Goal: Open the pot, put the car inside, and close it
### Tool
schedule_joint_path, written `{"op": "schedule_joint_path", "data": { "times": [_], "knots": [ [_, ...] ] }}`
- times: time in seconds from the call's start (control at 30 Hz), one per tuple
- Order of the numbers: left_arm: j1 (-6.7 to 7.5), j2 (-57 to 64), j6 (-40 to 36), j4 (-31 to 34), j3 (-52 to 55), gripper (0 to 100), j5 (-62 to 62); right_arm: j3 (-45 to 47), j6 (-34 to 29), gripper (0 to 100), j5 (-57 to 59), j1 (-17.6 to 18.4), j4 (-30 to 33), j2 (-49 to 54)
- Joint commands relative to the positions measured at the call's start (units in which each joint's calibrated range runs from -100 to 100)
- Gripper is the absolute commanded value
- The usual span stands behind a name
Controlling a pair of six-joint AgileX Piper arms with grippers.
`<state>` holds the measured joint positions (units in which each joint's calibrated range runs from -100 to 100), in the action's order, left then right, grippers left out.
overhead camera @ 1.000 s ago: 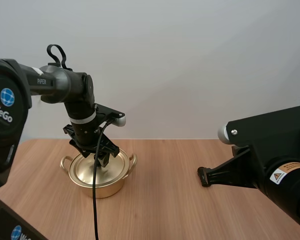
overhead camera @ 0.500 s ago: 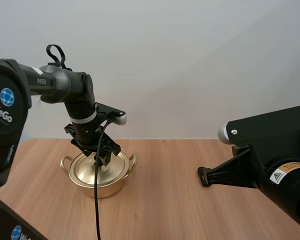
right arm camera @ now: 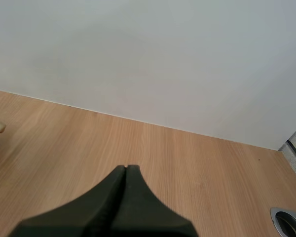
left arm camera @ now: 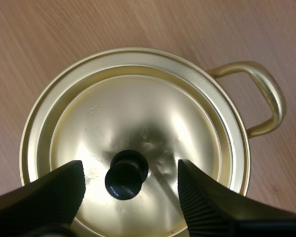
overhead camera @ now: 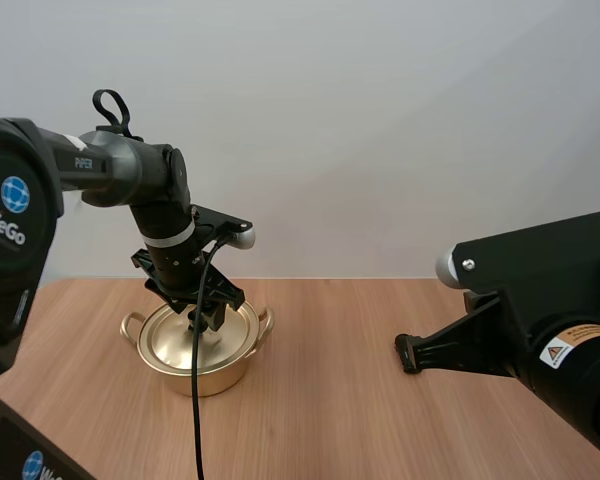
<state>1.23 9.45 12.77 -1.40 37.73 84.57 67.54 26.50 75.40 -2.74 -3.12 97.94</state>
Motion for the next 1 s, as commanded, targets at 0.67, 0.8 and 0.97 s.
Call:
{"op": "schedule_joint_path", "data": {
  "times": [0.67, 0.8, 0.97],
  "knots": [
    [0.02, -0.65, 0.40, -0.03, 0.09, 85, 0.89, 0.03, -0.02, 0, 0.02, -0.06, 0.07, -0.04],
    [0.02, -3.05, 0.40, -0.03, 0.09, 85, 2.29, 0.03, -0.02, 0, 0.02, -0.06, 0.07, -0.04],
    [0.02, -3.68, 0.40, 0.35, 0.09, 85, 0.79, 0.03, -0.02, 0, 0.02, -0.06, 0.07, -0.04]
  ]
}}
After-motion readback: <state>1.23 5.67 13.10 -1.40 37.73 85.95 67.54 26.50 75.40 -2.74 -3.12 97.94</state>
